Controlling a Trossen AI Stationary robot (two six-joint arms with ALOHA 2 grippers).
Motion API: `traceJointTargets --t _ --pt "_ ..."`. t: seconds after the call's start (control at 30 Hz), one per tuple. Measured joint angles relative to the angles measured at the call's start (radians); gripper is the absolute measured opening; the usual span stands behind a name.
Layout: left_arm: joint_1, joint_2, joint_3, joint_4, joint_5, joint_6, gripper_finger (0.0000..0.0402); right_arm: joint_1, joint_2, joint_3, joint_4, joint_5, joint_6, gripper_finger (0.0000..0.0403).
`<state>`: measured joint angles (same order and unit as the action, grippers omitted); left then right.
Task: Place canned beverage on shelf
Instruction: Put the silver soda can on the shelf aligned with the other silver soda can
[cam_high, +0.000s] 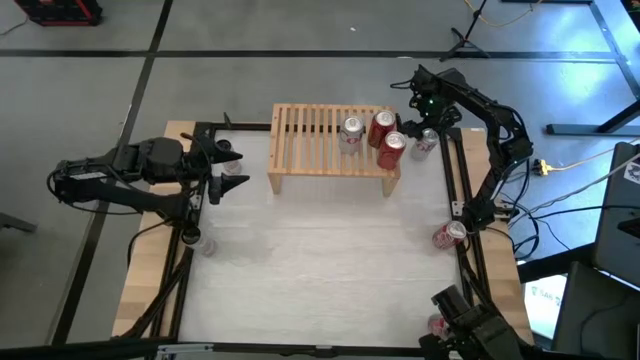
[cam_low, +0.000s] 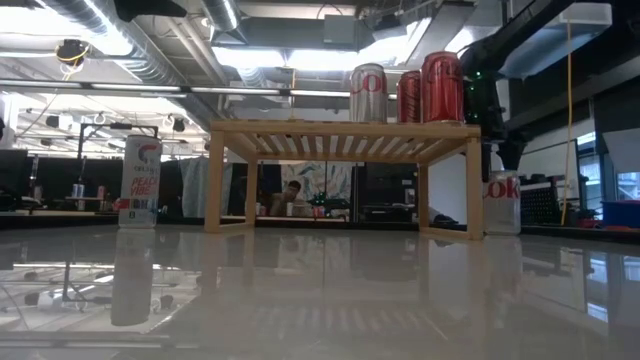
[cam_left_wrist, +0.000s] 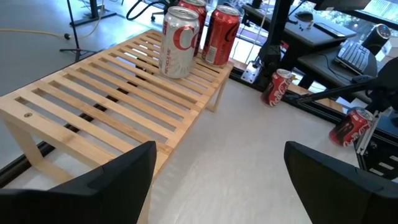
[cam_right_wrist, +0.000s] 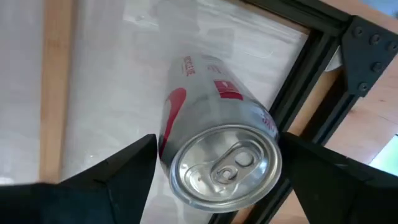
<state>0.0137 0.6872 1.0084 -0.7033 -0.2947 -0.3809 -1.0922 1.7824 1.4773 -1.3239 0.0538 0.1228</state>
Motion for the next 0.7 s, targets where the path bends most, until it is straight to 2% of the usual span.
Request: traceJointTargets --t 0.2,0.4,0.7 --pt "0.000 0.000 0.000 0.000 -0.001 0.000 0.0348 0.000 0.000 0.000 -0.012 0.065 0.007 0.0324" --pt "0.000 0.000 0.000 0.000 -0.006 0.000 0.0348 -0.001 0.013 0.000 -0.019 0.022 0.052 0.0324" --pt "0.000 0.000 0.000 0.000 -0.007 0.000 0.0348 0.000 0.043 0.003 -0.042 0.022 0.053 0.0324"
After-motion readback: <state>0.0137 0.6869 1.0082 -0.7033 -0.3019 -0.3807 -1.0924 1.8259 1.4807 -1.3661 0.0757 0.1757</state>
